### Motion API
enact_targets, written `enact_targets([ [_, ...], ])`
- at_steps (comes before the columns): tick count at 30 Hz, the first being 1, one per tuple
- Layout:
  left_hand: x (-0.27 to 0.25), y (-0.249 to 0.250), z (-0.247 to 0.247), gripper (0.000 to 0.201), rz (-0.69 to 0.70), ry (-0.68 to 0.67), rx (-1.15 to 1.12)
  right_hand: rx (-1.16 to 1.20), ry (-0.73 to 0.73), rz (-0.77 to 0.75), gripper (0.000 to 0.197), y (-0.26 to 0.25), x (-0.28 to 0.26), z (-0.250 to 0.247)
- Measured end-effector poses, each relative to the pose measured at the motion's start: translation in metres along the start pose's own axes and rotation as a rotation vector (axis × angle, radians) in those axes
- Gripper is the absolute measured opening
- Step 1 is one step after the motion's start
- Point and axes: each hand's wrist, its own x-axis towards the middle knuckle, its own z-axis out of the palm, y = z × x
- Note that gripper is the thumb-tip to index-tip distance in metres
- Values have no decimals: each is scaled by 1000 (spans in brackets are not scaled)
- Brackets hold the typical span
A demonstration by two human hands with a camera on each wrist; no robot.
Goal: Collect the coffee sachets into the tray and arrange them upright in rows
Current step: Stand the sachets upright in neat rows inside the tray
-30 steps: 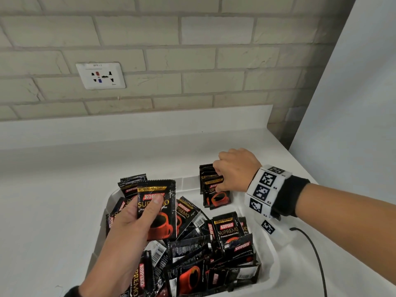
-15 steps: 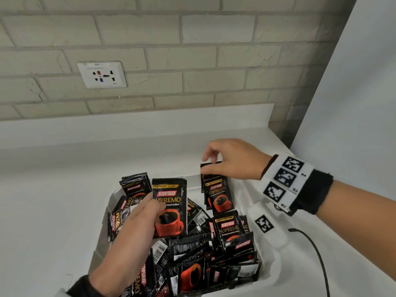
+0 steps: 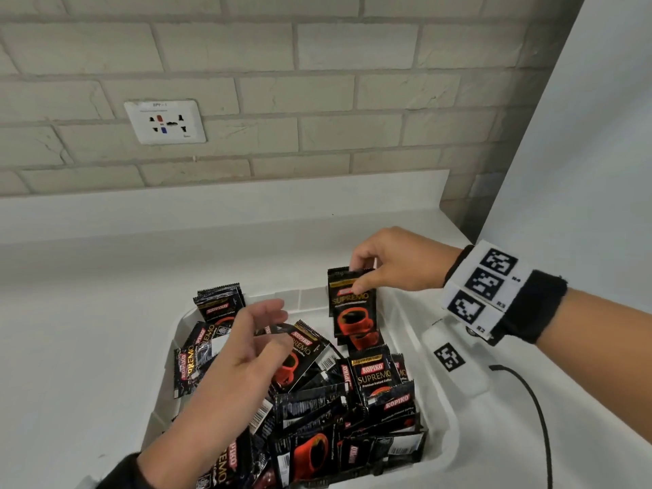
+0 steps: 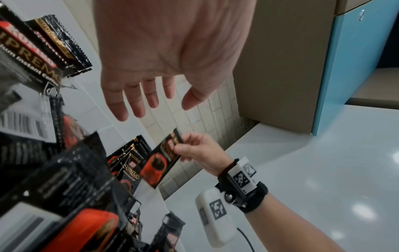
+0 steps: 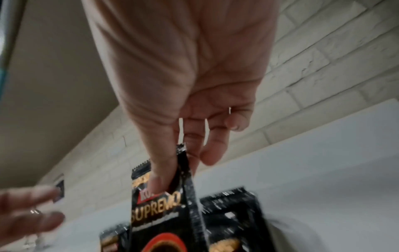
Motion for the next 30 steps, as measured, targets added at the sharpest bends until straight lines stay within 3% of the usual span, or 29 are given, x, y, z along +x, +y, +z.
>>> enact_targets([
  [4, 6, 3, -7, 27, -21, -53, 150, -204, -54, 71, 16, 20, 4, 18],
  [10, 32, 21, -6, 28, 12, -150, 428, -294, -24, 12, 22, 25, 9, 35],
  [15, 63, 32, 10, 54, -9, -215, 558, -325, 100, -27, 20, 26, 11, 37],
  [20, 89, 29, 34, 77, -109, -279, 660, -515, 104, -73, 25, 29, 10, 39],
  [30, 121, 17, 58, 92, -95, -278, 737, -639, 139, -172, 26, 27, 12, 45],
])
